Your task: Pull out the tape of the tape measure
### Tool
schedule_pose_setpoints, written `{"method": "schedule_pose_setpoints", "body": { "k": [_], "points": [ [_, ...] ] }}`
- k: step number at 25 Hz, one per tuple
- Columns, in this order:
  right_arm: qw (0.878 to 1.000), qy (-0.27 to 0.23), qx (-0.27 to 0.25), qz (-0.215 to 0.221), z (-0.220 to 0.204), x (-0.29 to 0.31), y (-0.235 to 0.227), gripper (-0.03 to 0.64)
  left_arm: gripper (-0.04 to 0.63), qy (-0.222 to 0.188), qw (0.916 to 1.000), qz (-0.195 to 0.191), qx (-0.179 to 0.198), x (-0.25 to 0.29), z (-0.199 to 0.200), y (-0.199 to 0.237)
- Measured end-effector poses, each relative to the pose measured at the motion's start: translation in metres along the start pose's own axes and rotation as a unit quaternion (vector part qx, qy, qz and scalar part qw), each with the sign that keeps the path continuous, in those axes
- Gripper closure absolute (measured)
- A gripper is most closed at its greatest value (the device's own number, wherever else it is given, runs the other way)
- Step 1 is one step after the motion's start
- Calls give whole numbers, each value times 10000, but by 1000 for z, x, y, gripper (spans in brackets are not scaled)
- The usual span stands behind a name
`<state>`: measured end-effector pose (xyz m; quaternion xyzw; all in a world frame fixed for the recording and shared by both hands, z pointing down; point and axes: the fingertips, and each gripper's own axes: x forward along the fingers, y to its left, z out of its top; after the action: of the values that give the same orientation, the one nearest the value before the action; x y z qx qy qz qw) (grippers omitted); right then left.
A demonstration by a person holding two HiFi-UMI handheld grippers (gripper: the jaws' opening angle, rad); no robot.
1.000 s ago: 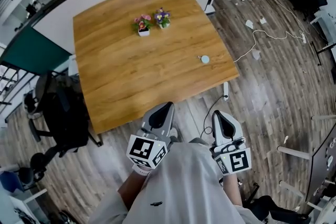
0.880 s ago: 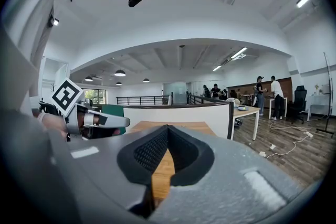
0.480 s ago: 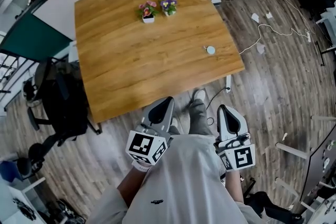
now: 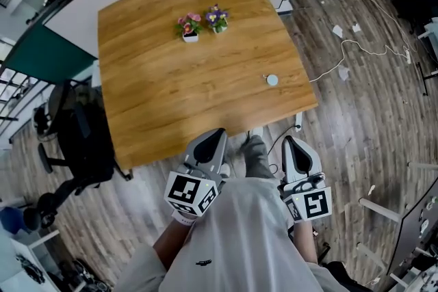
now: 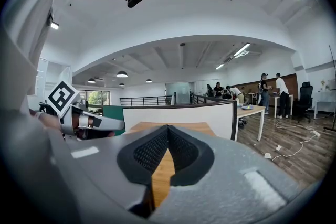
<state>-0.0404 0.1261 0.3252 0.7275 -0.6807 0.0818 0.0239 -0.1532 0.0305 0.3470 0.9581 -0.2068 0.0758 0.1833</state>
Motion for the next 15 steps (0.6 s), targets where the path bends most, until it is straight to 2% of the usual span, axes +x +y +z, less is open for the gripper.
{"method": "schedule_pose_setpoints", "body": {
  "k": [7, 15],
  "points": [
    [9997, 36, 90, 203, 8, 44, -61, 617, 578, -44, 9999, 155, 56, 65, 25, -1],
    [9975, -50, 85, 698, 25, 96, -109, 617, 578, -29, 9984, 562, 95, 120, 45, 5]
  ]
}}
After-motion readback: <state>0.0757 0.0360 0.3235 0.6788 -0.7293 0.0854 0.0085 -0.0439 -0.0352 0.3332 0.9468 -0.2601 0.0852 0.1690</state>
